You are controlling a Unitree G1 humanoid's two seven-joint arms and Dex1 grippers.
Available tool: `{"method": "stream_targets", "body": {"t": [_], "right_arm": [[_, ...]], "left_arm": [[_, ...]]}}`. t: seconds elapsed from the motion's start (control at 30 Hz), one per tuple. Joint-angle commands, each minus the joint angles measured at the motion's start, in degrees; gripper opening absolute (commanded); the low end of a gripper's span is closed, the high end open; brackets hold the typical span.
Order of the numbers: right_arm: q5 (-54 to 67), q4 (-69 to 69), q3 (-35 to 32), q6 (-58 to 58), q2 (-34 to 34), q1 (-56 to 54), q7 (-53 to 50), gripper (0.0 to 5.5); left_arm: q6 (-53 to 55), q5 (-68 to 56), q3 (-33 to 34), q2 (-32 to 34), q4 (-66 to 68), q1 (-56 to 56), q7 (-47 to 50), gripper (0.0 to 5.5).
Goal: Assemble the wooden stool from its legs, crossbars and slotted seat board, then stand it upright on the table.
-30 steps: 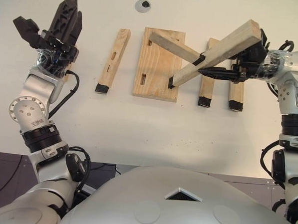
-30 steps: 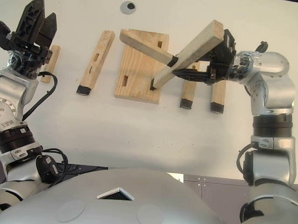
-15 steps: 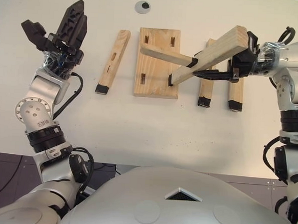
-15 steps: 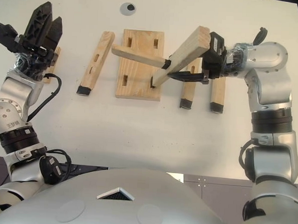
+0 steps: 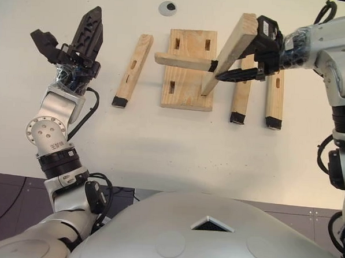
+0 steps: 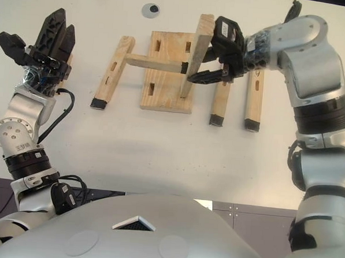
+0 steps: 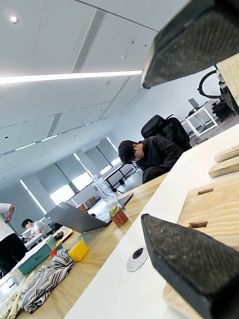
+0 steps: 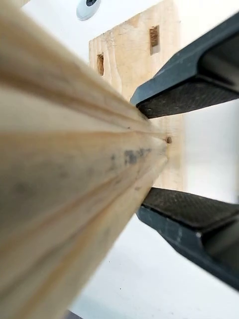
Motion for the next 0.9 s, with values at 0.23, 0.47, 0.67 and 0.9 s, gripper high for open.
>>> {"method": "stream_targets", "body": {"t": [0.23,0.47,0.67,0.9], "right_arm": [[-1.82,2.21,-9.72,-0.76,0.29,5.63,-8.98,3.77],[-9.22,0.15,-18.32,15.37,7.38,12.72,-40.14,3.77],[-9.11,-8.79,-22.89,23.82,7.18,21.93,-46.84,3.77],[-5.85,-9.03,-26.02,30.38,9.71,23.85,-48.89,3.59]], "left_arm": [[0.56,1.17,-0.17,1.51,1.38,-0.58,-0.35,4.64],[0.62,2.29,-0.9,1.26,0.63,0.55,-0.3,4.64],[0.24,2.34,-0.79,0.44,-1.12,2.6,0.23,4.64],[0.02,2.17,-0.86,-0.35,-2.2,3.51,1.07,4.64]]}}
